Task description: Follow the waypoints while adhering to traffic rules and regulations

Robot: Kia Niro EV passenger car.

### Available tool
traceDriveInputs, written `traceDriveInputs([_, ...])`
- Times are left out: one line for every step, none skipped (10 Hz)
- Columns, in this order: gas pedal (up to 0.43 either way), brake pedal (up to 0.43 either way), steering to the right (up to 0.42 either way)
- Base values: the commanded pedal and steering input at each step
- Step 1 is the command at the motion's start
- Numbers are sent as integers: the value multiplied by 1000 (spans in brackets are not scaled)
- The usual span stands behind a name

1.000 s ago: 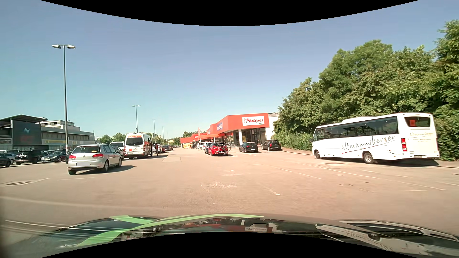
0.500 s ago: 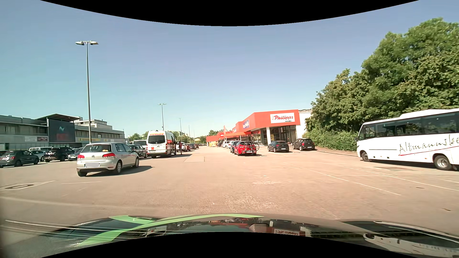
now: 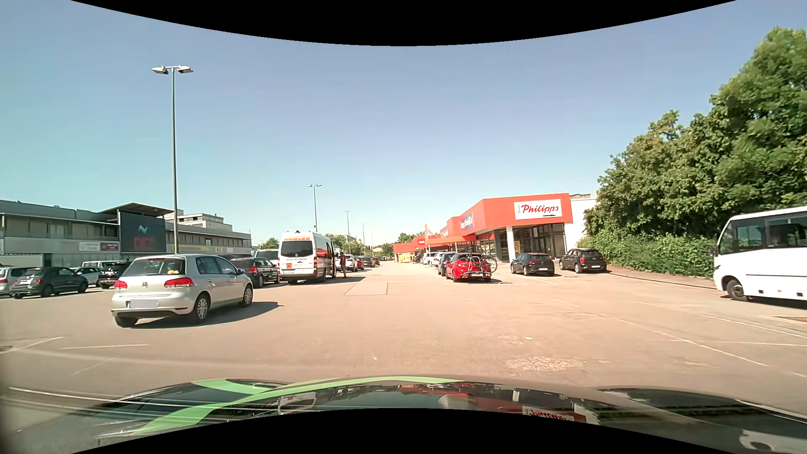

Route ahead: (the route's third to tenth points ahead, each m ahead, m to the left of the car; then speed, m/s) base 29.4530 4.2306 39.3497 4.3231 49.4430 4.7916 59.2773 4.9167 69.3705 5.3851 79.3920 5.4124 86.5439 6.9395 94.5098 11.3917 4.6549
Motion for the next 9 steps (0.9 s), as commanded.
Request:
traceDriveInputs([177, 0, -44])
traceDriveInputs([177, 0, -21])
traceDriveInputs([177, 0, -11])
traceDriveInputs([177, 0, -9])
traceDriveInputs([177, 0, -8])
traceDriveInputs([169, 0, -8])
traceDriveInputs([138, 0, -8])
traceDriveInputs([130, 0, -8])
traceDriveInputs([98, 0, -8])
